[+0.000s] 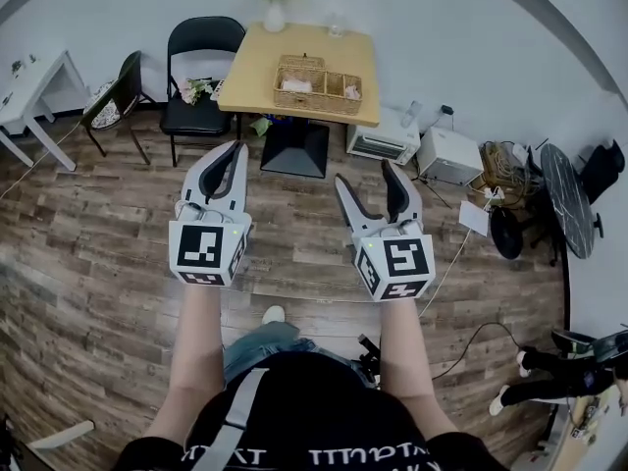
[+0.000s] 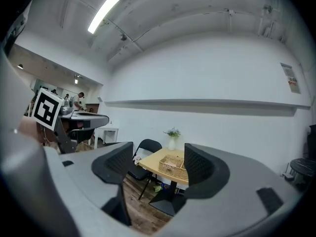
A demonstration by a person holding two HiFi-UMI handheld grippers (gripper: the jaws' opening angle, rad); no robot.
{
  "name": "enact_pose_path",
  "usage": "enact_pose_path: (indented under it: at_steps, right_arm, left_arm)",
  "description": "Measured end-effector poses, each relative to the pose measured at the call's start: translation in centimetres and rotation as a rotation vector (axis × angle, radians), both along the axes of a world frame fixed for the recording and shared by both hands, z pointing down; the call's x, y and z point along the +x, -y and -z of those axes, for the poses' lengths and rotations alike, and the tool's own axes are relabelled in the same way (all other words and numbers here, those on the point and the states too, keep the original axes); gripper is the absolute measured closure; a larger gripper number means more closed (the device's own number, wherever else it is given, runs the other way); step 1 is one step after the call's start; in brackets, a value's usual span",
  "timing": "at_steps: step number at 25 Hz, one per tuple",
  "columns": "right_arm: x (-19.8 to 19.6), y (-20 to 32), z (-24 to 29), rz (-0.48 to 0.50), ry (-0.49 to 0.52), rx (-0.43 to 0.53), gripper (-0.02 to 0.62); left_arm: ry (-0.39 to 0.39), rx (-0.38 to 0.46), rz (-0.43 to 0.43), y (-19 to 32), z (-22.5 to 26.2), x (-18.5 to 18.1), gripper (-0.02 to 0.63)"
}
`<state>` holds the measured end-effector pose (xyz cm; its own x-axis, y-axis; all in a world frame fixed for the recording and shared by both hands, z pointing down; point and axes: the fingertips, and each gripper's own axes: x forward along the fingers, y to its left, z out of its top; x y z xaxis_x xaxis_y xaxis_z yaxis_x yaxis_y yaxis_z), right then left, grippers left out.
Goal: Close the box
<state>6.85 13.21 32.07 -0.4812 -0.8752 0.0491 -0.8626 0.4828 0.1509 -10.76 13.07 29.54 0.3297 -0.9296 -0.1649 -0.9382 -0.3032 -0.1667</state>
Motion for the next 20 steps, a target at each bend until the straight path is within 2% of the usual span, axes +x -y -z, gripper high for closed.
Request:
enact_pose_path:
  at_steps: [8, 20]
  right_arm:
    - [-2.2, 6.5, 0.6, -0.033, 0.009, 0.002, 0.276]
    - [-2.8, 12.8, -2.1, -0.025, 0.017, -0.04, 0.276]
  left_arm:
    - [-0.01, 0.002, -0.023, 6.6, 0.6, -2.2, 0.594]
    - [-0.007, -0.049, -0.013, 12.2, -2.2, -3.2, 0.595]
